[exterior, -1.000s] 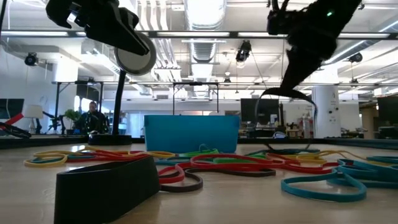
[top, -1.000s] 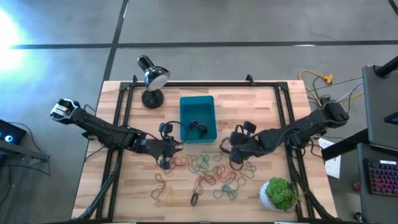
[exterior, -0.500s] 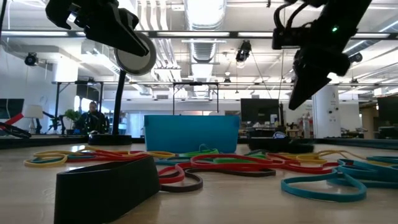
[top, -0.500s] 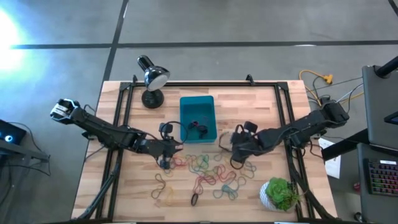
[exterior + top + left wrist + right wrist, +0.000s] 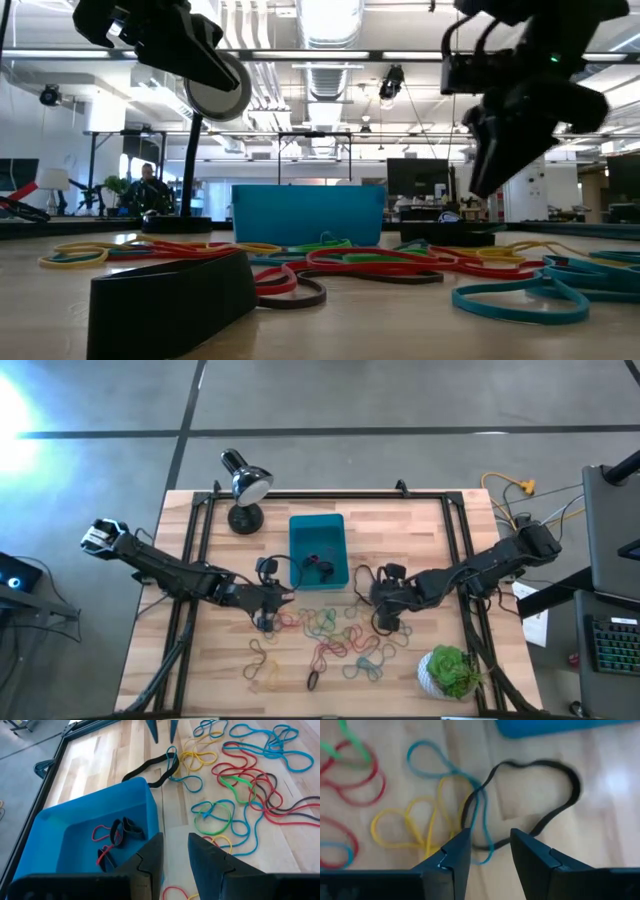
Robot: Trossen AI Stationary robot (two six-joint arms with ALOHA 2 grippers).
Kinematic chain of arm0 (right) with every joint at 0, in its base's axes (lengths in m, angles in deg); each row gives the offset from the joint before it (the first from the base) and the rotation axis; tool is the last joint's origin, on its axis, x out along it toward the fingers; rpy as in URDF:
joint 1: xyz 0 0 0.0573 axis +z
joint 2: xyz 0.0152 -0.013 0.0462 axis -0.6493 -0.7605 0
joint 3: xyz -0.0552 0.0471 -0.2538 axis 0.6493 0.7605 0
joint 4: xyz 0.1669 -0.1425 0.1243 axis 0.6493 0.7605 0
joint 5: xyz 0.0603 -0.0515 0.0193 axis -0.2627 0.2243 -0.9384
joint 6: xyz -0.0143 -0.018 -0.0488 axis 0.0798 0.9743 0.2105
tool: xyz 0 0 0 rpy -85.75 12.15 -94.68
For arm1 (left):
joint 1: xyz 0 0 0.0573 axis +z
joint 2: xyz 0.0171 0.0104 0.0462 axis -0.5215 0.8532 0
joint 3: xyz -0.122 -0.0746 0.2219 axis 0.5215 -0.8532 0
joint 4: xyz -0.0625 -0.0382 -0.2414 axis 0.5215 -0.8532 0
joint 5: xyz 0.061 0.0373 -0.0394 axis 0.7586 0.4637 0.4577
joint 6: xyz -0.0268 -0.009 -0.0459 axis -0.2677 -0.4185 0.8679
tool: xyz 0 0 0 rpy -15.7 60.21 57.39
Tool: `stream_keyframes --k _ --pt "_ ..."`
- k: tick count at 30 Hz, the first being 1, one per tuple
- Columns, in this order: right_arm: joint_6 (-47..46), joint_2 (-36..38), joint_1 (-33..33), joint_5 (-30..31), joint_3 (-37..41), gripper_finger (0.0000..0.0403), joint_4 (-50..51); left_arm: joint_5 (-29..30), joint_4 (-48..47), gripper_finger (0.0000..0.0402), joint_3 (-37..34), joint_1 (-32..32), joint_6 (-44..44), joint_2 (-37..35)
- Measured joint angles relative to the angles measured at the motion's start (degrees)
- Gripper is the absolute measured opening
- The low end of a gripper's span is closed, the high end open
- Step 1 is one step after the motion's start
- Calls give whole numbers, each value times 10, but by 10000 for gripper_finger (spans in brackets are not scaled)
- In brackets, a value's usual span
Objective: Pick and place rubber bands into bin
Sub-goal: Put the blue rubber band into the blue bin
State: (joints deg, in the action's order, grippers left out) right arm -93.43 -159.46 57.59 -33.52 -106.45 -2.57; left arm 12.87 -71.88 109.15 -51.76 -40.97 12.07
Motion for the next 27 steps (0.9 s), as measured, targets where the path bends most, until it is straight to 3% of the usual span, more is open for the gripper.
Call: stream_keyframes --k 6,27 --pt "-14 0 -2 -38 43 123 -41 0 0 75 -1 0 0 0" --pt "-13 0 -1 -38 79 93 -79 2 3 75 -1 0 0 0"
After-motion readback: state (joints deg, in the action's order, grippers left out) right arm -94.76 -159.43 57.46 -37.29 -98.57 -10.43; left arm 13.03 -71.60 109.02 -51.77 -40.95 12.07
